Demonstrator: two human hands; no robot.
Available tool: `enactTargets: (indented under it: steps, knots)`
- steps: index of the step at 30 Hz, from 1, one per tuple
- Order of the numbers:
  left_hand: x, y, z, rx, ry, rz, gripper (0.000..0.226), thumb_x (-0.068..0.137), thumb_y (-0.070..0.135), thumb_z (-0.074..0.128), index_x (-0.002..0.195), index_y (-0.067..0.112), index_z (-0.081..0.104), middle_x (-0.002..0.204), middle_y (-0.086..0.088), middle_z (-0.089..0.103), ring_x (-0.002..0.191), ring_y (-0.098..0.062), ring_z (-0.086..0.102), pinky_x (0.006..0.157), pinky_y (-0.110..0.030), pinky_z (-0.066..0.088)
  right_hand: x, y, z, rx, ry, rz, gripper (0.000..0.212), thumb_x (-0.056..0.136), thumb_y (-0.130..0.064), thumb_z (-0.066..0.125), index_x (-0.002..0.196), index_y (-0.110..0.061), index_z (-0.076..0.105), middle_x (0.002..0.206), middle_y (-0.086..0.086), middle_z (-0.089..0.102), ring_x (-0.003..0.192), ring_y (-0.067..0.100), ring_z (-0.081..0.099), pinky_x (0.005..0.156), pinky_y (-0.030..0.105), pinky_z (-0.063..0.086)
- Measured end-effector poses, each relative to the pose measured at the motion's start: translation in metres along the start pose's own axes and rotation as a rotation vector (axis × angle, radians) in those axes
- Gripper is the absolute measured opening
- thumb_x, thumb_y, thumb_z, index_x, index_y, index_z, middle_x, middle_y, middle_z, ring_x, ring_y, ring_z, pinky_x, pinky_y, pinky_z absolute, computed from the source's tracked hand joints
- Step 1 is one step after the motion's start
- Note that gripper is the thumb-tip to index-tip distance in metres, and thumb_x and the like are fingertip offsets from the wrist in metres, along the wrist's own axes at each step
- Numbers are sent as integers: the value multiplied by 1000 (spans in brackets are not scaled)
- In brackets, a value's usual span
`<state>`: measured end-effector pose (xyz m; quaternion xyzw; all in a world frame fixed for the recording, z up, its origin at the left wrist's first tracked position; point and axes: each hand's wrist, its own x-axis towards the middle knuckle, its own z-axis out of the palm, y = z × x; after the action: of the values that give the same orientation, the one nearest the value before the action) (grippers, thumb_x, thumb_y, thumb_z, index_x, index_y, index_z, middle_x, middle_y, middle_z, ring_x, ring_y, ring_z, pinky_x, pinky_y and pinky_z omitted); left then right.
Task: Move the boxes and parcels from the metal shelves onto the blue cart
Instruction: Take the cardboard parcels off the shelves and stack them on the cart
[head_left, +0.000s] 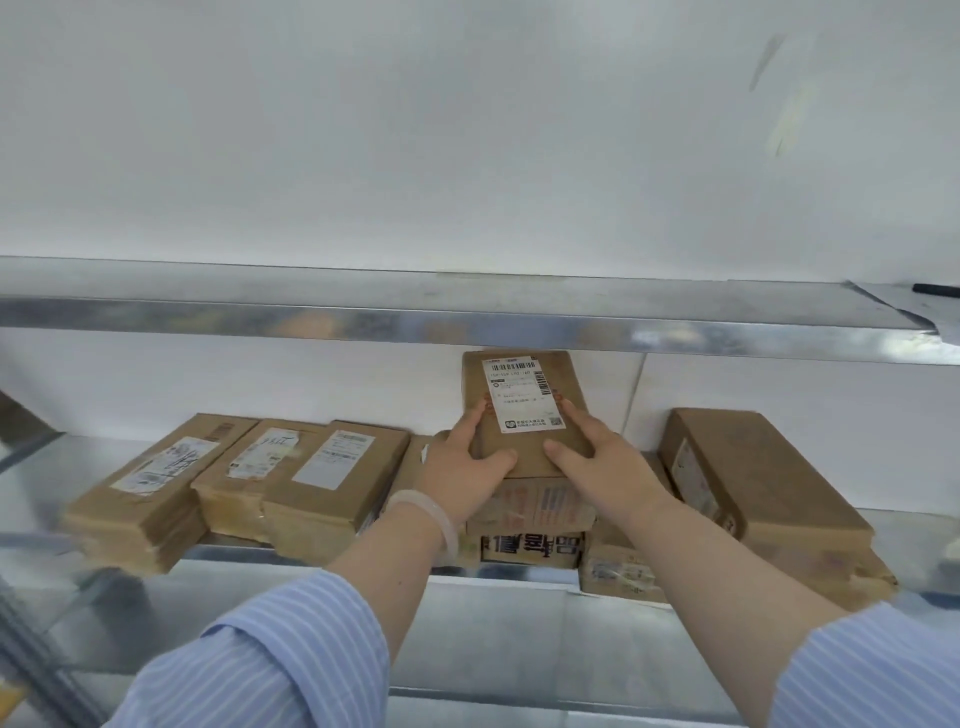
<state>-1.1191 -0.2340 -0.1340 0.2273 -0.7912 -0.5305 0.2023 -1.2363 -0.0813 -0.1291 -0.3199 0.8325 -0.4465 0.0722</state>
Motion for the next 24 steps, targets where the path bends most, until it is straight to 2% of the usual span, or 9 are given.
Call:
enactTargets:
  steps: [4,9,15,18,22,24]
  knots:
    - [-16,-23,-64,-8,54,-52,92,68,56,67,145,54,17,139,10,45,120,-15,49,97,-37,48,3,-39,54,-3,-77,-81,68,82,-60,55,144,-52,29,146,-13,43,129,11,43,104,29,37]
    - [-50,-59,-150,12,263,-49,93,65,54,66,146,49,21,138,14,49,120,-10,49,100,-35,46,3,-102,141,16,-188,-193,68,82,-60,52,144,-53,27,145,-12,43,128,11,43,106,38,39]
    - [-101,-110,-269,67,490,-111,84,79,47,69,147,45,20,127,26,40,114,-9,46,97,-25,40,-11,-186,261,36,-358,-327,67,87,-54,55,147,-50,25,150,-13,36,134,8,35,111,34,31]
    - [-134,-138,-329,94,557,-159,83,80,47,69,147,47,19,136,18,44,119,-8,47,99,-28,41,-24,-225,323,49,-459,-373,67,88,-54,55,147,-48,24,149,-15,37,132,4,36,109,33,33]
    - [-181,-170,-398,105,641,-205,83,82,43,68,148,46,18,139,15,45,117,-4,46,97,-25,41,-46,-274,404,81,-582,-423,67,88,-52,57,147,-47,26,150,-16,36,134,5,34,111,32,30]
    - [-205,-186,-428,99,686,-239,83,82,42,68,148,46,17,140,13,44,121,-7,47,102,-31,42,-57,-297,442,80,-639,-450,67,88,-50,57,148,-46,26,150,-15,36,134,6,34,112,34,30]
